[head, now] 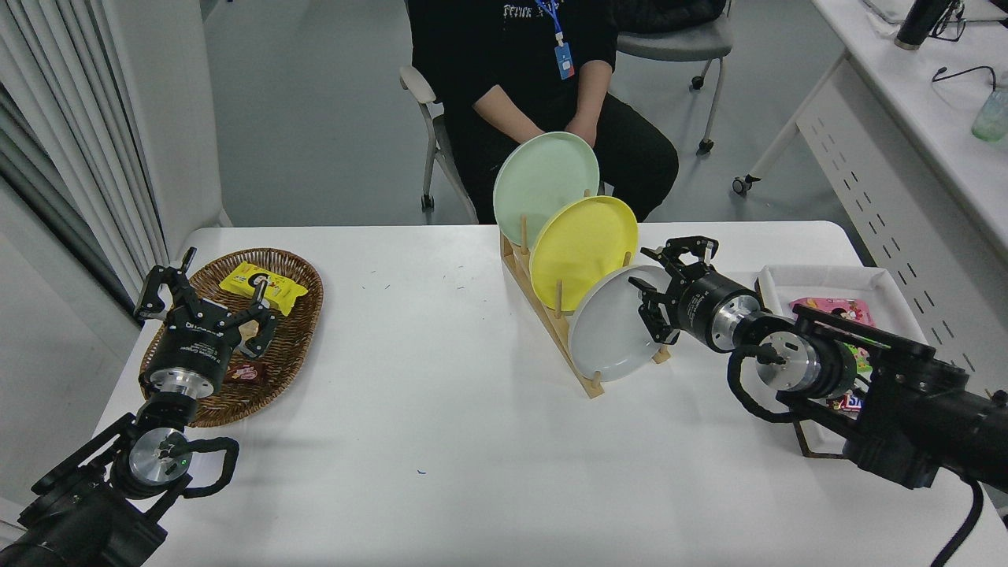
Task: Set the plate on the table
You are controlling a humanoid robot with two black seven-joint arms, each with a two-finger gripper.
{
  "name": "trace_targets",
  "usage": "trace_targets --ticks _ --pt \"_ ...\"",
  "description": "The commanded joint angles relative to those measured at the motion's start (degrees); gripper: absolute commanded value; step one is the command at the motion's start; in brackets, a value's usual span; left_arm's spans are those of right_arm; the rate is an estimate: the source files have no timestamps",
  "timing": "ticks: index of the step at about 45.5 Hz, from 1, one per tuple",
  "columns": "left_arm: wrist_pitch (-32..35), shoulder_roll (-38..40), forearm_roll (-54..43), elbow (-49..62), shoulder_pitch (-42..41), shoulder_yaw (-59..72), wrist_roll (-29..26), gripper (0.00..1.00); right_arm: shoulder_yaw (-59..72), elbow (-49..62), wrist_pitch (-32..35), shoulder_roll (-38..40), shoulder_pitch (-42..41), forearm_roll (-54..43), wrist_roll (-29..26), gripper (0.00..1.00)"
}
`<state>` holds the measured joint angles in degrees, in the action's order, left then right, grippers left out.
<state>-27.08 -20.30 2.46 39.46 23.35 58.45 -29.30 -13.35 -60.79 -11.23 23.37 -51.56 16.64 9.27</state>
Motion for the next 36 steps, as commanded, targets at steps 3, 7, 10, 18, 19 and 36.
trace_targets --ticks 3,7,10,18,19,36 --pt "0.0 0.0 0.0 0.0 0.0 0.0 -0.1 0.98 0.0 0.7 -0.1 -1.0 -0.2 -0.8 0.0 0.35" --pt "0.0 0.0 0.0 0.0 0.0 0.0 0.0 0.98 0.0 0.7 -0.1 -1.0 -0.2 -0.9 0.0 0.32" --pt "-0.1 0.1 0.0 0.0 0.0 0.0 -0.1 0.98 0.0 0.7 -0.1 -1.0 -0.2 -0.9 0.0 0.32" --pt "0.0 0.0 0.0 0.0 0.0 0.0 -0.1 0.98 0.0 0.7 -0.1 -1.3 -0.2 -0.9 0.0 0.31" --pt "0.0 0.0 0.0 0.0 0.0 0.0 0.0 0.98 0.0 0.7 -0.1 -1.3 -0.2 -0.9 0.0 0.3" --pt "0.0 0.0 0.0 0.0 0.0 0.0 0.0 0.98 0.0 0.6 -0.1 -1.4 -0.3 -1.0 0.0 0.21"
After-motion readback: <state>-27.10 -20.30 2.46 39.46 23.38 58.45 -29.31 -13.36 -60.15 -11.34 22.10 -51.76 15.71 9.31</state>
